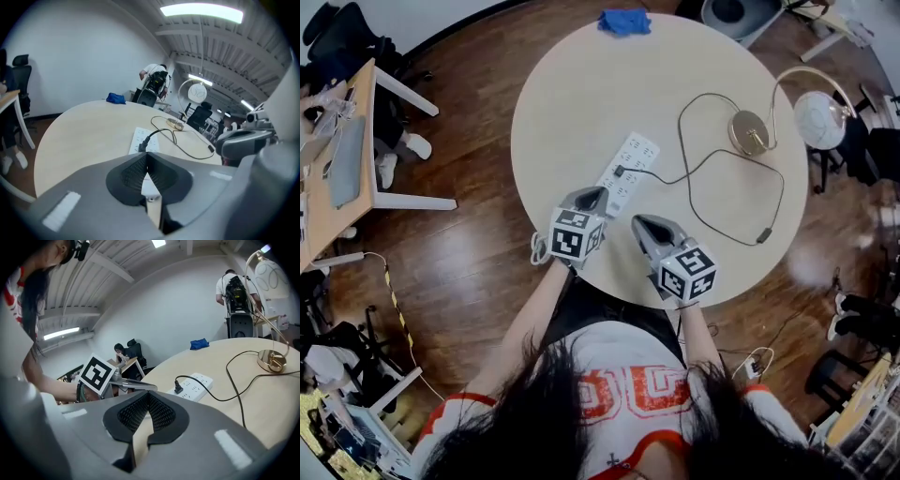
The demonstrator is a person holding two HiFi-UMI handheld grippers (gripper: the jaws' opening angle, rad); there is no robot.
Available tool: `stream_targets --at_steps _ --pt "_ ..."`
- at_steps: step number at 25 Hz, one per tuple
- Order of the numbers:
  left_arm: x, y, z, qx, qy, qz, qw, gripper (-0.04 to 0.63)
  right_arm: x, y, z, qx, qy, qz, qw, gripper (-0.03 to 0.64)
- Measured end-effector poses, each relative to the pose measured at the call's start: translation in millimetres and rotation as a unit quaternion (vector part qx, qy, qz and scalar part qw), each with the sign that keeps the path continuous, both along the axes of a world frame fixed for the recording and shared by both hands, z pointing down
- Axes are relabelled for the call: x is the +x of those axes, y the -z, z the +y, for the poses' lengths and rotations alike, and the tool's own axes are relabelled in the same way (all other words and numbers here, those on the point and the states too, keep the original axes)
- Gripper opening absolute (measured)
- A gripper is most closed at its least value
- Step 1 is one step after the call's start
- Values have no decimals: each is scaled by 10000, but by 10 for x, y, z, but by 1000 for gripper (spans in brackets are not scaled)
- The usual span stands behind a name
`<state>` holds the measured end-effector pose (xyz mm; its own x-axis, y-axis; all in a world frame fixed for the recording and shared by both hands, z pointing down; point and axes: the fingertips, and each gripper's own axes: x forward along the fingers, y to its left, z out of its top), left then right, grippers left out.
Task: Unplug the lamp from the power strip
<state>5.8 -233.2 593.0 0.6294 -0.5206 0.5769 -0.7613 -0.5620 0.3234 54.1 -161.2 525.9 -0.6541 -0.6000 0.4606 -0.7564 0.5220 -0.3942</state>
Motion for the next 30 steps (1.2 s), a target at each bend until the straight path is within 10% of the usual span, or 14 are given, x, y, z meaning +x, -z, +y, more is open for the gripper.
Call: stream_targets --at_steps 11,30 --pt "65 -449 -80 -267 -606 -1215 9904 0 -15 -602 -509 134 204 1377 9902 2" --pt "93 -508 -71 -382 -427 -1150 9917 0 -191 -1000 -1119 558 729 2303 9688 153"
